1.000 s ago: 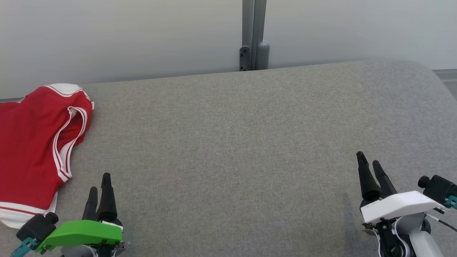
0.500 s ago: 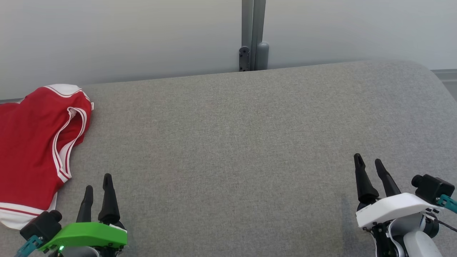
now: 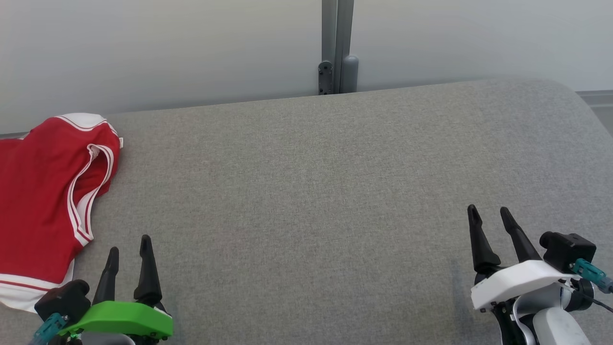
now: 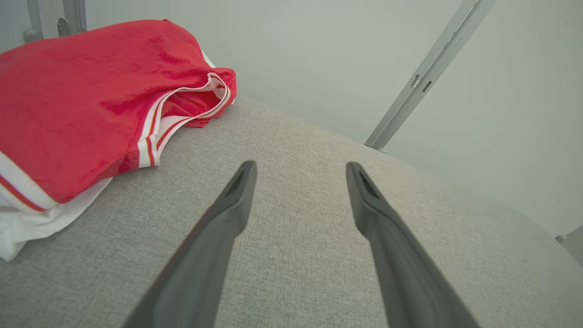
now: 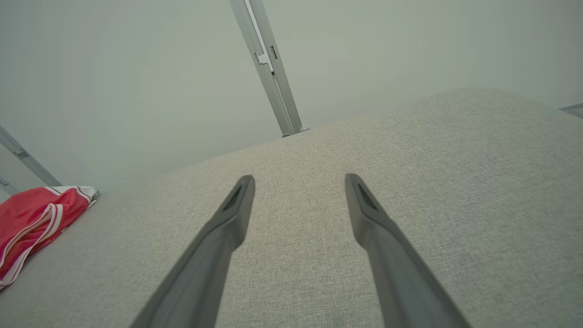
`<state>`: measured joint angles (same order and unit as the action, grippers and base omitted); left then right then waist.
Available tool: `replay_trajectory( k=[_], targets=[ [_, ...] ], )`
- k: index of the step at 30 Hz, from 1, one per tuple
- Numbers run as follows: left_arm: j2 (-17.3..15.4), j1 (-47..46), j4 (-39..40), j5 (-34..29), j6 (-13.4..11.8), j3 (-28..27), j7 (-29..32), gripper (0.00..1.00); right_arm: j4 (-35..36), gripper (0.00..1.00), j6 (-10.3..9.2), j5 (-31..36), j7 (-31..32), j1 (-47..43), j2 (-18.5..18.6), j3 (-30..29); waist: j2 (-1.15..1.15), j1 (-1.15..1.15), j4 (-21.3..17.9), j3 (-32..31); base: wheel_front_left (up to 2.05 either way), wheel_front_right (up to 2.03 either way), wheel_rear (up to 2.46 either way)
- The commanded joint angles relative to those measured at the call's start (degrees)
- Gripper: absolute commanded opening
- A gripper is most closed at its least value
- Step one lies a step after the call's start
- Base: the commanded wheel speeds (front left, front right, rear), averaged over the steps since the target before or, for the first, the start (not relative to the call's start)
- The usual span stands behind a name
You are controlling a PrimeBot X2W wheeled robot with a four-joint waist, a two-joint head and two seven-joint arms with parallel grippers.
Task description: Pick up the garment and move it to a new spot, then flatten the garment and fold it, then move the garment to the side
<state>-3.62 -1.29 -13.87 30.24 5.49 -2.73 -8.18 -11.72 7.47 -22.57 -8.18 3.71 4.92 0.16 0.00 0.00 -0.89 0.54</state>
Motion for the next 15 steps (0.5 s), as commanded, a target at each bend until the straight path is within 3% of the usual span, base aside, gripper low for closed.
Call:
replay_trajectory(
  k=[1, 15],
  targets=[
    [-0.8, 0.0, 0.4, -2.1, 0.2, 0.0, -0.6, 1.0, 0.5, 1.0, 0.02, 1.8, -0.6, 0.9, 0.5, 0.2, 0.0, 0.0, 0.0, 0.0, 0.0, 0.0, 0.0],
    [-1.1, 0.6, 0.4, -10.4, -0.3, 0.3, -2.6, 1.0, 1.0, 1.0, 0.02, 9.4, -2.6, 1.0, 1.4, 1.0, 0.0, 0.0, 0.2, 0.1, 0.0, 0.0, 0.0]
  ],
)
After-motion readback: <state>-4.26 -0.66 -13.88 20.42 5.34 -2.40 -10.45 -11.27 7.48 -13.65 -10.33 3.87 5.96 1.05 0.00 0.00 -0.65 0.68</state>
